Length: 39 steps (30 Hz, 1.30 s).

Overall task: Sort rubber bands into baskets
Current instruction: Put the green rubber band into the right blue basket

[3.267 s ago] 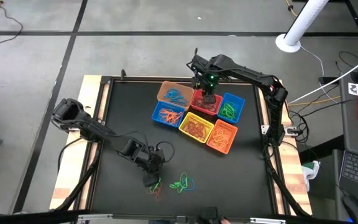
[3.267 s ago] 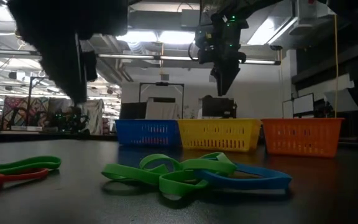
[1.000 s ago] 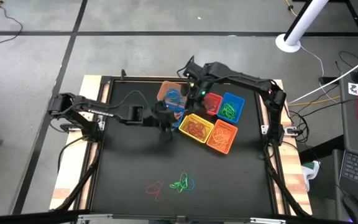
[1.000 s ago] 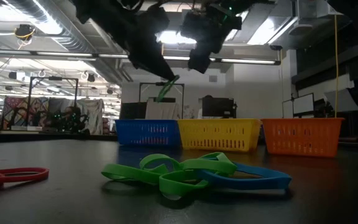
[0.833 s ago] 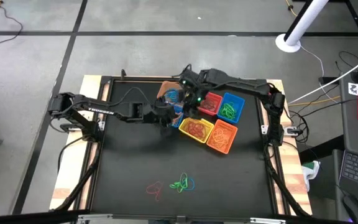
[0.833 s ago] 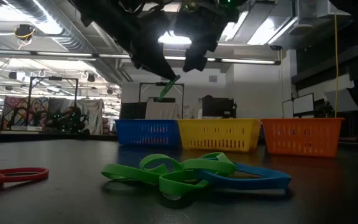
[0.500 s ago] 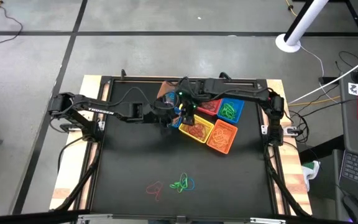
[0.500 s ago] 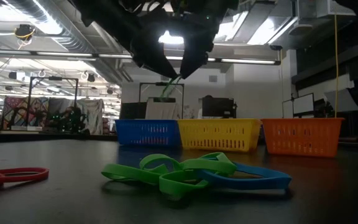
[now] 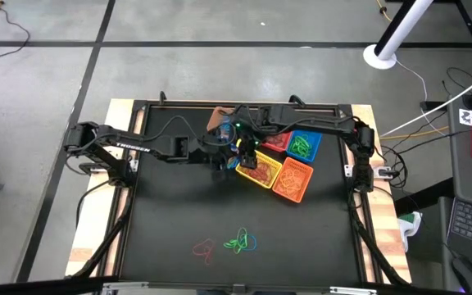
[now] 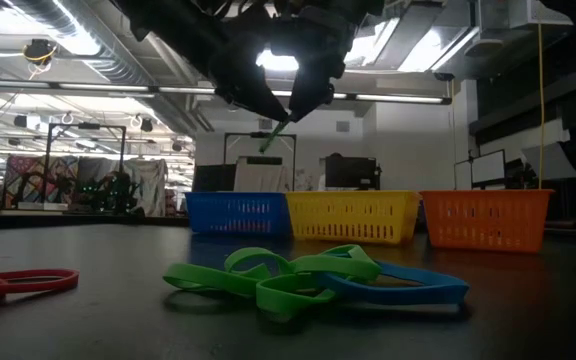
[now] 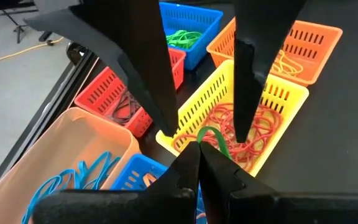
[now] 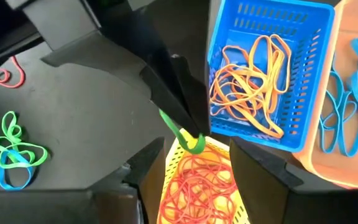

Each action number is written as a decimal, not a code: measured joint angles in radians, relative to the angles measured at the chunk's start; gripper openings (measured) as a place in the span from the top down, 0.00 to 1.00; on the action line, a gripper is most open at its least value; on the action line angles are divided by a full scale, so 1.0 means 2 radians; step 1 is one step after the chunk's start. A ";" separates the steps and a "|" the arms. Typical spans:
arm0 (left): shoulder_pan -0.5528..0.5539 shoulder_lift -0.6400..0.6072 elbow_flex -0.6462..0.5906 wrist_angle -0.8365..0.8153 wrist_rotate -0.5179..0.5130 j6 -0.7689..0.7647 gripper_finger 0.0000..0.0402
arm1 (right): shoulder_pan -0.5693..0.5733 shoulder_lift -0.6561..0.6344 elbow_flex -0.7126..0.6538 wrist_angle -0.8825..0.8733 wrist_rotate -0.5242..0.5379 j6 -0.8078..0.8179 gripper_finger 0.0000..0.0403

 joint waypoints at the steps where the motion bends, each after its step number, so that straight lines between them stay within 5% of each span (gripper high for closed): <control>1: 0.000 0.000 0.000 0.003 0.000 0.000 0.99 | 0.000 0.000 0.000 0.000 0.000 0.000 0.55; 13: 0.000 0.000 0.000 0.028 0.000 0.015 0.99 | 0.000 0.000 0.000 -0.005 0.001 0.004 0.58; 26: 0.000 0.000 0.000 0.025 0.000 0.015 0.99 | 0.000 0.000 0.000 -0.015 0.003 -0.003 0.98; 33: 0.000 0.000 0.000 0.026 0.000 0.013 0.98 | 0.000 0.000 0.000 -0.019 0.004 -0.009 0.96; 39: 0.000 0.000 0.000 0.025 0.000 0.011 0.84 | -0.001 0.000 0.000 -0.041 0.004 -0.019 0.98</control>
